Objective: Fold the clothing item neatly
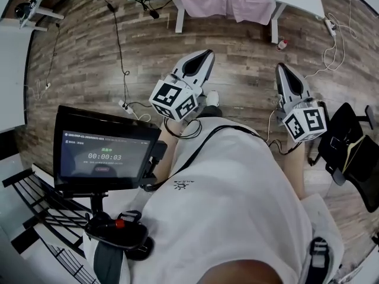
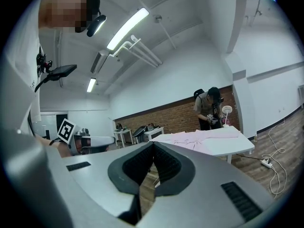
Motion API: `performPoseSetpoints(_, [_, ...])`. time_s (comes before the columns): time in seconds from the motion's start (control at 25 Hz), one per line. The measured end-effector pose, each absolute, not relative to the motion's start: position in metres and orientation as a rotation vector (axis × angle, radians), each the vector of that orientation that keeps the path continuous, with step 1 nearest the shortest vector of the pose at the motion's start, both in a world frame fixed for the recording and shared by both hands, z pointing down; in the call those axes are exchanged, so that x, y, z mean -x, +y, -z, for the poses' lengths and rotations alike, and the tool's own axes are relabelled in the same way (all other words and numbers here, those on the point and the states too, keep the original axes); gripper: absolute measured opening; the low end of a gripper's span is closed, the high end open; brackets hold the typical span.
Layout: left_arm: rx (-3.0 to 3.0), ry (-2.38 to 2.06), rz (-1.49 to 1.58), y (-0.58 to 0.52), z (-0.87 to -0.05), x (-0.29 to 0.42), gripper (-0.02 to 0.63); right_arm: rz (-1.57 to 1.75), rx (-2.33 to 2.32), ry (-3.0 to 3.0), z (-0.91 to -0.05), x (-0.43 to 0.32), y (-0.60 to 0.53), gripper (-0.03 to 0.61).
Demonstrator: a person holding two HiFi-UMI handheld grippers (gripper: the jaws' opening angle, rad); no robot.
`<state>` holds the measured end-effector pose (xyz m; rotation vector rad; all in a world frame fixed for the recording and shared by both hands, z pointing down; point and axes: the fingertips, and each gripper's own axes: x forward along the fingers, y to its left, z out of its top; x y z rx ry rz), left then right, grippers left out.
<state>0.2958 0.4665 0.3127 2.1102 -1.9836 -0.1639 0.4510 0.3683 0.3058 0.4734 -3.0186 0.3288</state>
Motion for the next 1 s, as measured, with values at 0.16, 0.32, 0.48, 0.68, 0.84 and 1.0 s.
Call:
performPoseSetpoints(0.16, [-2.158,-1.982,0.159,0.459,-0.304,-0.298,0.003,-0.308,-0.52,-3.04,-0.299,-0.458,0.364,0.005])
performPoseSetpoints(0.32, [-2.177,-1.947,0.163,0.434,-0.302,-0.252,0.003,-0.315,-0.546,-3.034,-0.295,-0.412,0.343,0.005])
performPoseSetpoints(0.48, [-2.188,-1.887,0.17,0.411,-0.308,-0.197,0.003,-0.319,-0.599,-3.014,-0.292,-0.359,0.322,0.005])
performPoseSetpoints(0.68, [-2.205,-1.805,0.171,0.381,-0.324,-0.154,0.003,-0.332,-0.673,-2.986,-0.301,-0.323,0.295,0.005])
performPoseSetpoints(0.84, [-2.22,-1.778,0.164,0.375,-0.326,-0.15,0.003,-0.348,-0.745,-2.974,-0.302,-0.329,0.291,0.005])
performPoseSetpoints(1.0, [-2.221,-1.769,0.167,0.376,-0.326,-0.152,0.003,-0.345,-0.786,-2.968,-0.3,-0.339,0.29,0.005])
